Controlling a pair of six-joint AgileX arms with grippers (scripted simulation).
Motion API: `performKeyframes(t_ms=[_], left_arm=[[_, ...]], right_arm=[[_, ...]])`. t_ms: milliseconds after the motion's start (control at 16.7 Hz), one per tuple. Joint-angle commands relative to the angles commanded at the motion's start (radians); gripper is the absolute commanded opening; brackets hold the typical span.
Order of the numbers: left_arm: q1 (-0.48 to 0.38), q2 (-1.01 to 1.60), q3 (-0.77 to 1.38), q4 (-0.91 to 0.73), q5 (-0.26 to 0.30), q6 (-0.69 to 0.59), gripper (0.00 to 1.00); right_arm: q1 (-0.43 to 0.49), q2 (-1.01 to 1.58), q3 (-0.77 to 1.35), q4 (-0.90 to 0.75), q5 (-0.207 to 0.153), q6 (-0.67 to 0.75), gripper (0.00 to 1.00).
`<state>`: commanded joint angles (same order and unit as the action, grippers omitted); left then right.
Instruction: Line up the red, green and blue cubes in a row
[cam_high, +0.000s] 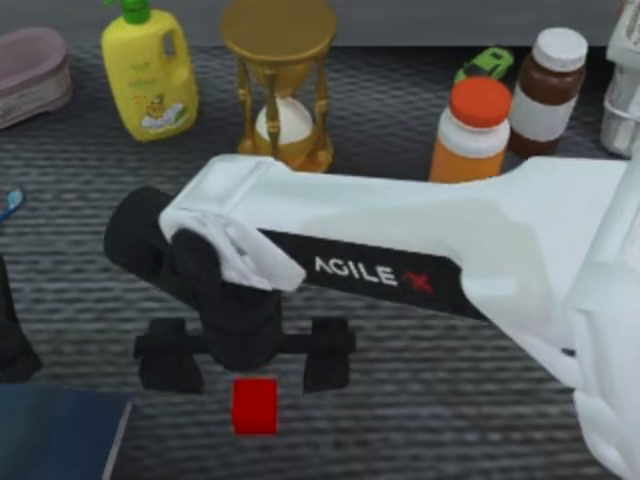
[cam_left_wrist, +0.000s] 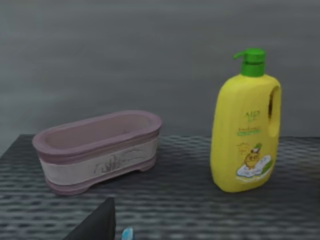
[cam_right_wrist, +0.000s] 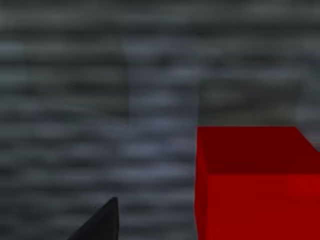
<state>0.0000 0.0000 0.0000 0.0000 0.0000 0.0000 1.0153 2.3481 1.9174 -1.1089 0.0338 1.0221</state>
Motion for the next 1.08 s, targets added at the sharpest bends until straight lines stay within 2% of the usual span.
performKeyframes(t_ms=[300, 660, 840, 1080], left_arm=[[0.000, 0.000, 0.000, 0.000, 0.000, 0.000, 1.00], [-0.001, 0.008, 0.008, -0.005, 0.000, 0.000, 1.00], [-0.013, 0.085, 0.084, -0.058, 0.000, 0.001, 1.00], [-0.046, 0.318, 0.306, -0.198, 0.001, 0.005, 1.00]], right_arm=[[0.008, -0.039, 0.115, -0.159, -0.001, 0.000, 1.00], [-0.001, -0.048, 0.111, -0.157, 0.003, -0.007, 1.00], [-0.041, -0.139, 0.034, -0.109, 0.030, -0.059, 1.00], [-0.153, -0.407, -0.178, 0.022, 0.086, -0.187, 1.00]])
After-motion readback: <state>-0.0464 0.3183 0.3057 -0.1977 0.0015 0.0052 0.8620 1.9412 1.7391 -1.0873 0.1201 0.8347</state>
